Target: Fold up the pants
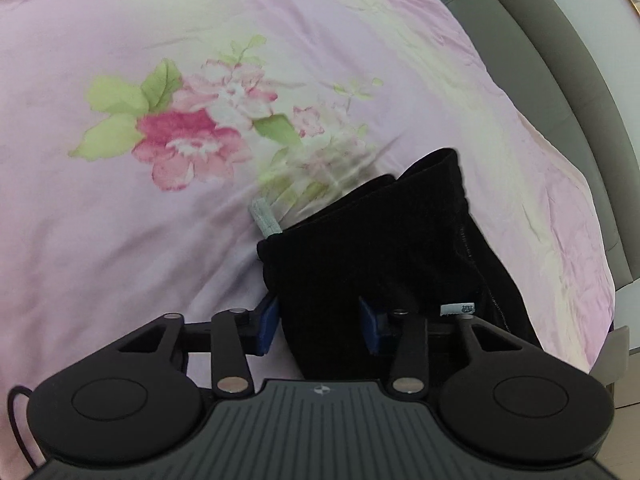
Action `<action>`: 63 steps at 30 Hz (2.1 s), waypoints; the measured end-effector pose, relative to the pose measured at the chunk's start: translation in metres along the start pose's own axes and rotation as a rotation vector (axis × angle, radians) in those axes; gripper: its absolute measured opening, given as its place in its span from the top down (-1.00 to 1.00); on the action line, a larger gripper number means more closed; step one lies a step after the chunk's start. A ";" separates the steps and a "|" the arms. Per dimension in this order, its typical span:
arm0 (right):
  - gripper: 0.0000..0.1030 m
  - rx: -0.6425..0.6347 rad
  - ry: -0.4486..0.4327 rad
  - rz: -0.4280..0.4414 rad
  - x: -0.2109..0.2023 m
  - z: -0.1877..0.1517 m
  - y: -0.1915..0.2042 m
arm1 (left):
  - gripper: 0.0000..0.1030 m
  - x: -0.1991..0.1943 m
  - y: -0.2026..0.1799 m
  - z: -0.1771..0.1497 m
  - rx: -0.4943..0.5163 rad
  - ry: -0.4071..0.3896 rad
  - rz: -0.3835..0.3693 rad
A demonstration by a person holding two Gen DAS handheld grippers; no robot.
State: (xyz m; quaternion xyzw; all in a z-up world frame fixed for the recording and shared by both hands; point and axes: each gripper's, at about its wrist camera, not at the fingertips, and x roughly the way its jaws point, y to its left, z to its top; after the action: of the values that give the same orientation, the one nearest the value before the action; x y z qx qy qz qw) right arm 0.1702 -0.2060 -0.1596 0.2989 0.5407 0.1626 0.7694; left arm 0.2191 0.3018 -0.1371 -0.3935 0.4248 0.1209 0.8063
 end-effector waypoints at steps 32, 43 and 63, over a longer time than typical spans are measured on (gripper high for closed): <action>-0.25 -0.417 0.082 -0.405 -0.027 0.027 0.018 | -0.18 -0.049 -0.112 -0.096 0.532 -0.063 0.258; -0.22 -0.408 -0.204 -0.519 -0.143 0.073 -0.074 | -0.18 -0.039 -0.193 -0.172 0.705 0.033 0.061; -0.26 0.041 -0.254 -0.561 -0.238 0.160 -0.263 | -0.17 0.052 -0.308 -0.241 0.835 0.226 -0.094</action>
State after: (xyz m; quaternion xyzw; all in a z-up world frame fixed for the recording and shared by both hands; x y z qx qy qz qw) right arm 0.2137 -0.5904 -0.1144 0.1714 0.5047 -0.1058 0.8395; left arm 0.2720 -0.0869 -0.0931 -0.0634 0.5045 -0.1417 0.8493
